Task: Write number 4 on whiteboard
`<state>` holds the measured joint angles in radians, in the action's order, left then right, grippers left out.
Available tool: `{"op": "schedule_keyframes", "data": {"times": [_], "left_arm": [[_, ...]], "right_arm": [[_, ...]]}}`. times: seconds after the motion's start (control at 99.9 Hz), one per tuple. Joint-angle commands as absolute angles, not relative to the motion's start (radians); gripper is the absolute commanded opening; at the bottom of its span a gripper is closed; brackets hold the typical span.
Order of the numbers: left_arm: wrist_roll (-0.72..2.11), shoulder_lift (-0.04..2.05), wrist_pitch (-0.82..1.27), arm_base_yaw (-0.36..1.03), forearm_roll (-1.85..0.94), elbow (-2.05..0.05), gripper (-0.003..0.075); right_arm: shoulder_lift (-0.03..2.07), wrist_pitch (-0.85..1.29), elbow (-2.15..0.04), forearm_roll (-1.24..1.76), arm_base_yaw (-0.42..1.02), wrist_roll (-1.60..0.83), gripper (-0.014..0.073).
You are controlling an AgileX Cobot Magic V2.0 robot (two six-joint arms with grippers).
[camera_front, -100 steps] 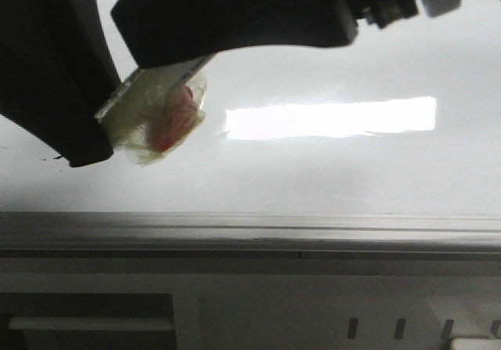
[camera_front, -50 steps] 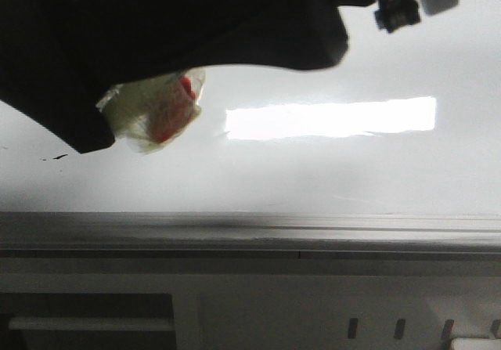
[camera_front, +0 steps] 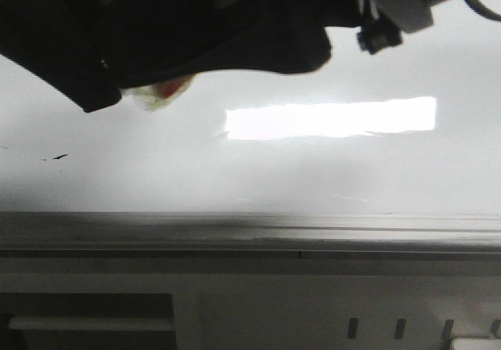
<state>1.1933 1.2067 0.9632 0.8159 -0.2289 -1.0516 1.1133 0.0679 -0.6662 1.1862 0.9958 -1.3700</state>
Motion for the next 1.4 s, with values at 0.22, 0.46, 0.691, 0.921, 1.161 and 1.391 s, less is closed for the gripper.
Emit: {"op": "schedule_keyframes", "data": {"times": [0.22,0.46,0.691,0.921,1.161,1.391], "left_arm": [[1.192,1.181,0.923,0.823,-0.251,-1.089,-0.002],[1.192,1.181,0.921,0.823,-0.251,-1.089,-0.002],[1.183,1.181,0.914,0.823,-0.287,-1.089,-0.0015],[1.145,1.181,0.898,0.823,-0.355,-1.089,0.028],[1.012,1.15,0.846,0.771,-0.426,-1.064,0.0372],[1.012,0.983,0.613,0.64,-0.598,-0.931,0.0304]], "right_arm": [[1.103,0.073,-0.699,1.201,0.993,-1.37,0.0169],[1.103,0.085,-0.699,1.201,0.993,-1.37,-0.0071],[1.103,0.085,-0.699,1.201,0.993,-1.37,-0.0072],[1.101,0.055,-0.697,1.201,0.993,-1.37,-0.0072],[1.057,0.009,-0.641,1.203,0.993,-1.37,-0.0061],[0.902,-0.091,-0.531,1.297,0.993,-1.37,-0.0061]]}}
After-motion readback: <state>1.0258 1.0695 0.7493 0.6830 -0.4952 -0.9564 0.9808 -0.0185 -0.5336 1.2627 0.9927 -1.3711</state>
